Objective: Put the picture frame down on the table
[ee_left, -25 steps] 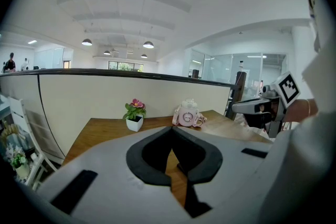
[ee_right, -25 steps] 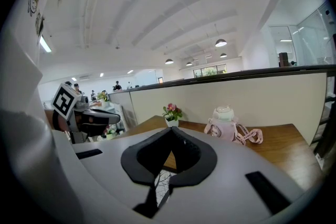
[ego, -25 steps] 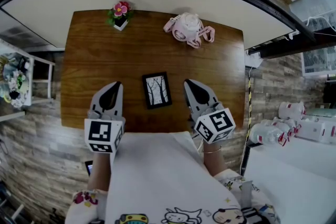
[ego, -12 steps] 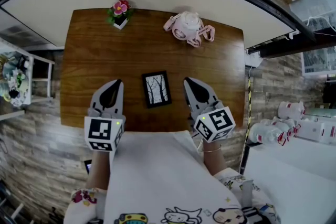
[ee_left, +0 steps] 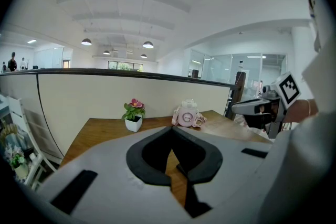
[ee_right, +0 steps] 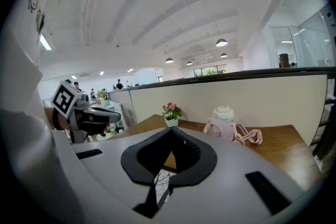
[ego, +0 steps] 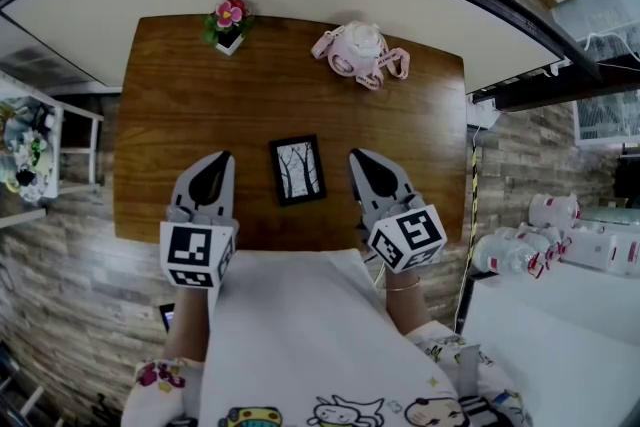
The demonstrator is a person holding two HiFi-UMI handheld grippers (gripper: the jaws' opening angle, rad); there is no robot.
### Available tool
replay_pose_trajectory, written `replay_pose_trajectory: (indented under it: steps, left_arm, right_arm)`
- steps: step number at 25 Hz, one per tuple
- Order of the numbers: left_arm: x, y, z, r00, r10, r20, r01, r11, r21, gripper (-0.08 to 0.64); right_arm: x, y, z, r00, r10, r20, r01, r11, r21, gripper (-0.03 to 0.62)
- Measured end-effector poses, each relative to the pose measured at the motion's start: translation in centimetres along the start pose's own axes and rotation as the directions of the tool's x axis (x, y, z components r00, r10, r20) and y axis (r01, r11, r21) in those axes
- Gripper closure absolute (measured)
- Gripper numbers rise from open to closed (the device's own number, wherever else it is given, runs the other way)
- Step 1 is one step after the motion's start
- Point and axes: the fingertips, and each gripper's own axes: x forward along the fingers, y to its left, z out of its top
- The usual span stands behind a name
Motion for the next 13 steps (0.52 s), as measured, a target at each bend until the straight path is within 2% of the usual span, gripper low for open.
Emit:
replay_pose_trajectory:
  steps: [13]
  left_arm:
    - [0.14, -0.49, 0.50, 0.999, -0.041, 0.023, 0.040, 0.999, 0.031, 0.557]
  right_arm:
    - [-0.14, -0.29, -0.25, 1.000, -0.008, -0.002, 0.008, 1.000, -0.001, 0.593]
